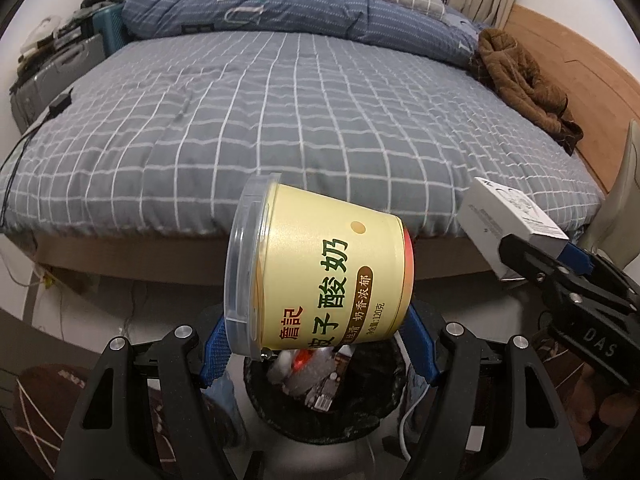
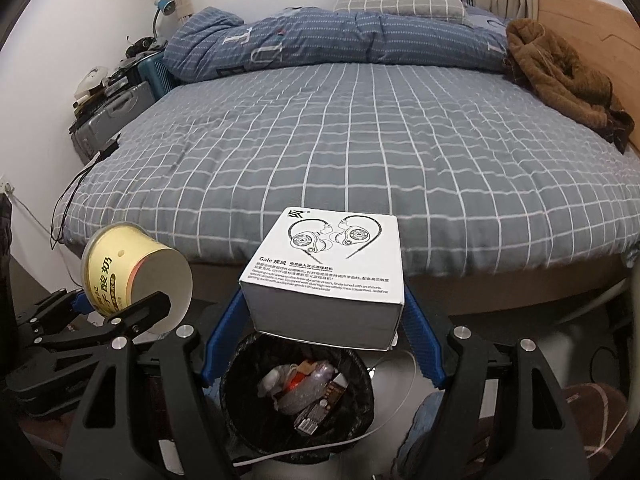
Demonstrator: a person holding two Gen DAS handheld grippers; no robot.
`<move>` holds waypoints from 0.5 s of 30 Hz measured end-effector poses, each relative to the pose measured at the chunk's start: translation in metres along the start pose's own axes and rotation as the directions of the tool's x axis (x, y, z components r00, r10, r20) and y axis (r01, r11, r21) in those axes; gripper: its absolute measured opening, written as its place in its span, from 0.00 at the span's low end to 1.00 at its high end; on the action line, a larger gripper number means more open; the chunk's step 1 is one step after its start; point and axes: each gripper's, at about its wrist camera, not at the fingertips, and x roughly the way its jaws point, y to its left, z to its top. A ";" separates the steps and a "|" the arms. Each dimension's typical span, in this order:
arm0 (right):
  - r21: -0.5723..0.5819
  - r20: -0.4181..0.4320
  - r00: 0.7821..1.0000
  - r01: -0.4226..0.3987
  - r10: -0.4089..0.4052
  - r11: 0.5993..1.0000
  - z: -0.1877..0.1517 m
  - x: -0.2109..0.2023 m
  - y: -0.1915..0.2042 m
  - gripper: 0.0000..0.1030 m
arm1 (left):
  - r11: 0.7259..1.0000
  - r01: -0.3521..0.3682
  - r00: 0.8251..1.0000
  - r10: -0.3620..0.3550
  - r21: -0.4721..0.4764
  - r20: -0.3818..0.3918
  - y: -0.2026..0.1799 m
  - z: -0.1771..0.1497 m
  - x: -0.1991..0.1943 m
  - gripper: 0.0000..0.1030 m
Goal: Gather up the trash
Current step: 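Carry the yogurt cup and white box down toward the black bin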
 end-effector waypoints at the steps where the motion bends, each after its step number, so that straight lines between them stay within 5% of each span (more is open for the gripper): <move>1: -0.002 -0.006 1.000 0.001 -0.001 1.000 -0.002 0.000 0.001 0.68 | 1.000 -0.003 1.000 0.003 -0.006 -0.008 0.003 -0.004 0.000 0.67; 15: -0.052 -0.145 0.989 0.005 -0.013 0.999 -0.050 0.049 0.009 0.68 | 1.000 -0.005 0.996 0.002 -0.028 -0.093 0.021 -0.038 0.037 0.67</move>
